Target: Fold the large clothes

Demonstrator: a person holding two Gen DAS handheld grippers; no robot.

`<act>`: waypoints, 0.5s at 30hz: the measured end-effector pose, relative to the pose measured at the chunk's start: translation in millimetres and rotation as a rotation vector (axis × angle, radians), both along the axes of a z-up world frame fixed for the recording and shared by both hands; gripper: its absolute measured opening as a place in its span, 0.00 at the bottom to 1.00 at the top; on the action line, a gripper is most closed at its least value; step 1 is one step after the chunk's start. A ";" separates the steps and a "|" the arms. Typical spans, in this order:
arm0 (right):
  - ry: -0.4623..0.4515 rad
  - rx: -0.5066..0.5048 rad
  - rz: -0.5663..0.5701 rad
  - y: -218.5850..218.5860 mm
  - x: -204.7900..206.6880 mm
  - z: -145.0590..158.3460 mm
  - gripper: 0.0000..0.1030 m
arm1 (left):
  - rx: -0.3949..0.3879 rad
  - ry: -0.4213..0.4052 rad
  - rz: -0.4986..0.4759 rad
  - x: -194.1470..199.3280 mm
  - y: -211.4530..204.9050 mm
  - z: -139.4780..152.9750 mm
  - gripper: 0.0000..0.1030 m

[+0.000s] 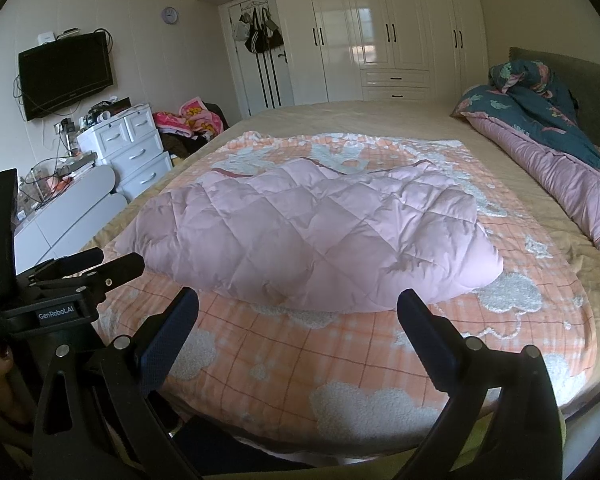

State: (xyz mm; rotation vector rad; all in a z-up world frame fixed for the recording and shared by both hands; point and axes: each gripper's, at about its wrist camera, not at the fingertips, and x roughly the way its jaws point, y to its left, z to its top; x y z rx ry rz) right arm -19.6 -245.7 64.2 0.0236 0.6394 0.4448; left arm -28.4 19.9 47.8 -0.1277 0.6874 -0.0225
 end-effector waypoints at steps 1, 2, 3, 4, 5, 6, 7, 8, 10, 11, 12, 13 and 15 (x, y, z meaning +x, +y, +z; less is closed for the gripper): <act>0.000 -0.001 -0.002 -0.3 -0.4 -0.3 0.96 | 0.000 0.000 -0.001 0.0 0.3 0.1 0.91; 0.002 -0.001 -0.004 -0.9 0.4 -0.6 0.96 | 0.001 0.000 -0.001 0.1 0.6 -0.2 0.91; 0.004 0.000 -0.006 -1.7 0.4 -0.9 0.96 | 0.001 0.001 -0.001 -0.1 1.1 -0.5 0.91; 0.004 0.000 -0.008 -2.3 0.9 -0.8 0.96 | 0.000 0.001 0.000 -0.2 0.9 -0.6 0.91; 0.003 0.000 -0.008 -3.3 0.6 -0.7 0.96 | -0.001 0.000 0.001 -0.6 0.3 -0.8 0.91; 0.004 0.001 -0.008 -2.9 1.5 -0.8 0.96 | -0.001 0.000 0.000 -0.4 0.5 -0.6 0.91; 0.002 0.002 -0.008 -4.1 1.2 -0.6 0.96 | 0.000 -0.001 0.000 -0.4 0.5 -0.4 0.91; 0.000 0.002 -0.008 -3.4 1.1 -0.5 0.96 | 0.001 -0.001 0.000 -0.6 0.1 -0.7 0.91; -0.001 0.002 -0.009 -4.8 1.1 -0.8 0.96 | 0.002 -0.002 -0.001 -0.4 0.6 -0.3 0.91; 0.001 0.001 -0.009 -4.4 1.2 -0.7 0.96 | 0.003 -0.001 0.000 -0.2 0.8 -0.3 0.91; 0.002 0.001 -0.010 -4.8 1.2 -0.9 0.96 | 0.006 -0.001 0.002 -1.0 0.6 -1.0 0.91; 0.001 0.002 -0.010 -5.2 0.9 -0.7 0.96 | 0.011 0.000 0.006 -1.2 0.1 -1.5 0.91; -0.001 0.000 -0.009 -4.0 0.8 -0.2 0.96 | 0.025 0.004 0.012 -0.5 0.1 -1.6 0.91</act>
